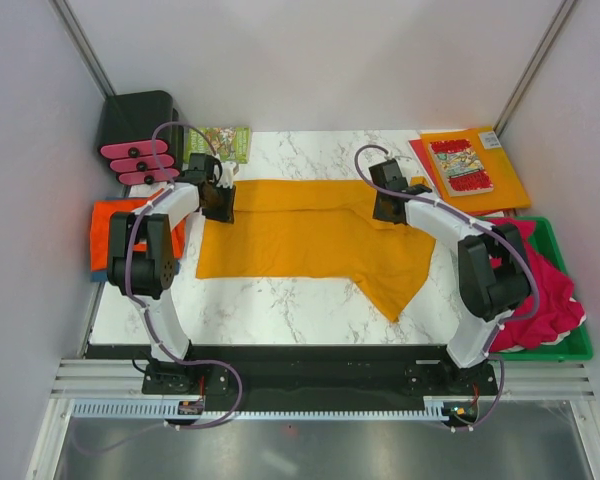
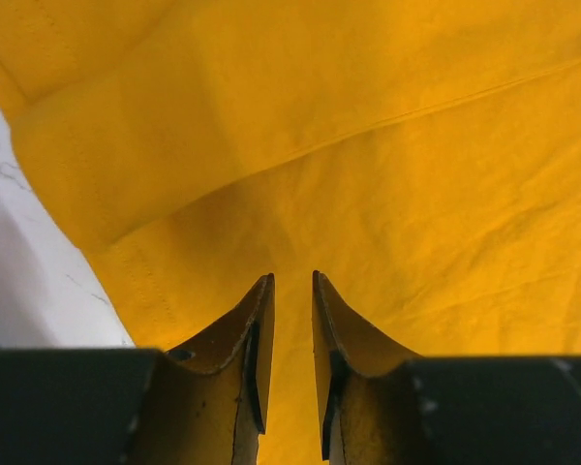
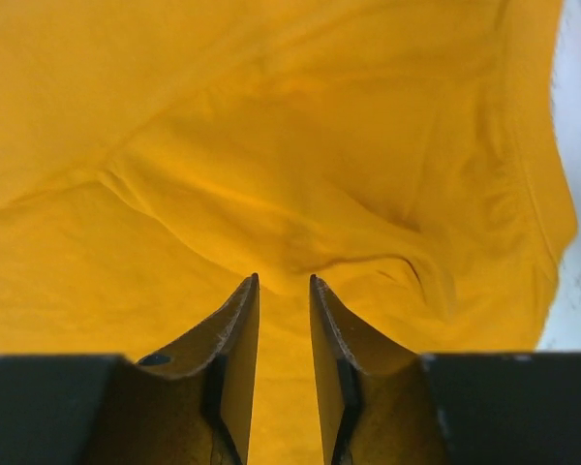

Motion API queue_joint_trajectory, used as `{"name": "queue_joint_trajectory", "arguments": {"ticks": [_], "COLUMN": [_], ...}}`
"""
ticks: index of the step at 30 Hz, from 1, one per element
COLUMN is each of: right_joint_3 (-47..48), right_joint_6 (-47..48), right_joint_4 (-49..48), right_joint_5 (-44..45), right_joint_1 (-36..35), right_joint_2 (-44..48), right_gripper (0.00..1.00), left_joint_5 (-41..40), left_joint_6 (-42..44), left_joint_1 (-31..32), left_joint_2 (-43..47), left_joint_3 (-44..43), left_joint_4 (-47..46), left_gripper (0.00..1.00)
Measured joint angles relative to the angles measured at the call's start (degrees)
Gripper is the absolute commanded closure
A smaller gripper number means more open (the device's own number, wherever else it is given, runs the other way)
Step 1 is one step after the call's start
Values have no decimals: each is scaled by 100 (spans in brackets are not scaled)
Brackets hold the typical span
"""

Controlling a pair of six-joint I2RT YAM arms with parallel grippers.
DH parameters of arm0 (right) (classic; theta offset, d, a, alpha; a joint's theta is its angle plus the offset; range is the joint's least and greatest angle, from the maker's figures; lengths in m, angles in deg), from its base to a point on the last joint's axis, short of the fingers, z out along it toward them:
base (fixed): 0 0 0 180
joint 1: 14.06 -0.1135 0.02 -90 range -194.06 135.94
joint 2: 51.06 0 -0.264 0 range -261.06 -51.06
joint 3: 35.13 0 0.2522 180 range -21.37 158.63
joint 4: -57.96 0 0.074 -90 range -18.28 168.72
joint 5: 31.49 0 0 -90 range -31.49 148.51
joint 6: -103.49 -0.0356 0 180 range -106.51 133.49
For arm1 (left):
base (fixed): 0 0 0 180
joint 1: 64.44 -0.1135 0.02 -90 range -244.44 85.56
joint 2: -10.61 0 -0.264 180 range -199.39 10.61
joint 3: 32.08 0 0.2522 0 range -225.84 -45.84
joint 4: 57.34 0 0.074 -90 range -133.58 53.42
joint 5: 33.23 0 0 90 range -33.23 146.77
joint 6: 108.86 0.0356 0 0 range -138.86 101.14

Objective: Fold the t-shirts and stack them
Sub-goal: Fold the flattened tshirt in 1/3 of the way

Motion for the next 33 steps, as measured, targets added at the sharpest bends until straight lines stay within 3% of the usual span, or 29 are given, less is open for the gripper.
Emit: {"name": "queue_joint_trajectory", "arguments": {"ticks": [10, 27, 31, 33], "right_joint_3": [-461, 55, 225, 317], "right_joint_6": [-42, 363, 398, 415], "right_joint_4": [-15, -68, -66, -72], "right_joint_5": [-120, -96, -35, -9], "right_joint_1": [-33, -168, -168, -168], "right_joint_2": [260, -723, -914, -1012], "right_gripper": [57, 59, 67, 82], "left_joint_5": [295, 304, 302, 302], "left_joint_6": [0, 0, 2, 2], "left_joint_1": [-2, 0, 0, 0], "left_joint_2": [0, -9, -9, -9], "left_joint_3": [46, 304, 328, 361], "left_joint_4": [-98, -125, -136, -144], "left_gripper": [71, 71, 71, 71]}}
